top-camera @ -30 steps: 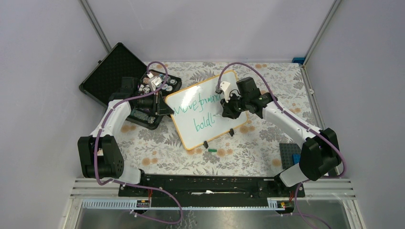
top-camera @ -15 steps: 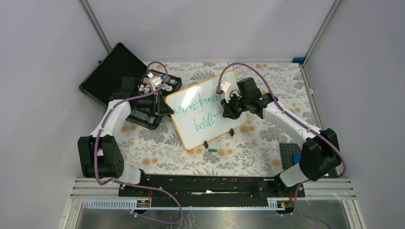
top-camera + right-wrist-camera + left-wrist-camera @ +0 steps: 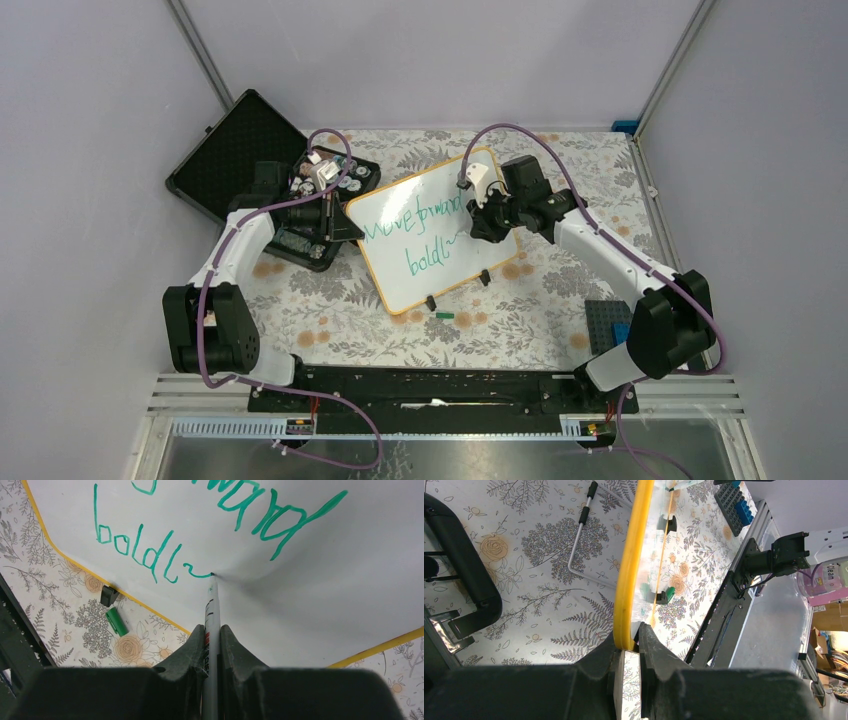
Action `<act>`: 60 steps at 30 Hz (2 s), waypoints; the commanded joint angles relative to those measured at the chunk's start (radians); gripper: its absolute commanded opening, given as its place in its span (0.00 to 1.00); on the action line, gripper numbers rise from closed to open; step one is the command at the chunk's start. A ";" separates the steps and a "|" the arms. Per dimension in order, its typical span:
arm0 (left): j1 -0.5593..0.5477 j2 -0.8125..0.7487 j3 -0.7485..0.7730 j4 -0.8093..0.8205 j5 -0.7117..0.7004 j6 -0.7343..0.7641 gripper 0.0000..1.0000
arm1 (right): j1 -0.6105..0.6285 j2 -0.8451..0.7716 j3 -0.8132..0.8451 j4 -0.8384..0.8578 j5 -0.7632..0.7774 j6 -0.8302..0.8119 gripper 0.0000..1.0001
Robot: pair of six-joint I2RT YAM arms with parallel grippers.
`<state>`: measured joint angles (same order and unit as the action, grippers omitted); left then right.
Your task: Write a sentence on the whiteboard
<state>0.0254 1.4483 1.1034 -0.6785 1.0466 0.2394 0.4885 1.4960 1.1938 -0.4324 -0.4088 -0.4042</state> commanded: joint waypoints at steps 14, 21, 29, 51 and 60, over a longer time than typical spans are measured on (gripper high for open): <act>-0.010 0.013 0.004 0.053 -0.089 0.084 0.00 | -0.011 -0.015 0.015 0.030 0.020 -0.028 0.00; -0.010 0.018 0.007 0.052 -0.089 0.086 0.00 | -0.011 -0.023 -0.018 0.025 0.003 -0.031 0.00; -0.009 0.018 0.007 0.053 -0.089 0.087 0.00 | -0.010 -0.031 -0.046 0.021 -0.007 -0.033 0.00; -0.011 0.021 0.003 0.053 -0.087 0.090 0.00 | -0.003 -0.051 -0.146 0.022 -0.045 -0.033 0.00; -0.011 0.021 0.001 0.052 -0.088 0.089 0.00 | 0.025 -0.051 -0.166 0.021 -0.055 -0.028 0.00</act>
<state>0.0254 1.4490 1.1034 -0.6788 1.0470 0.2401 0.4942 1.4719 1.0328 -0.4328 -0.4541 -0.4221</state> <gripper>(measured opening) 0.130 0.175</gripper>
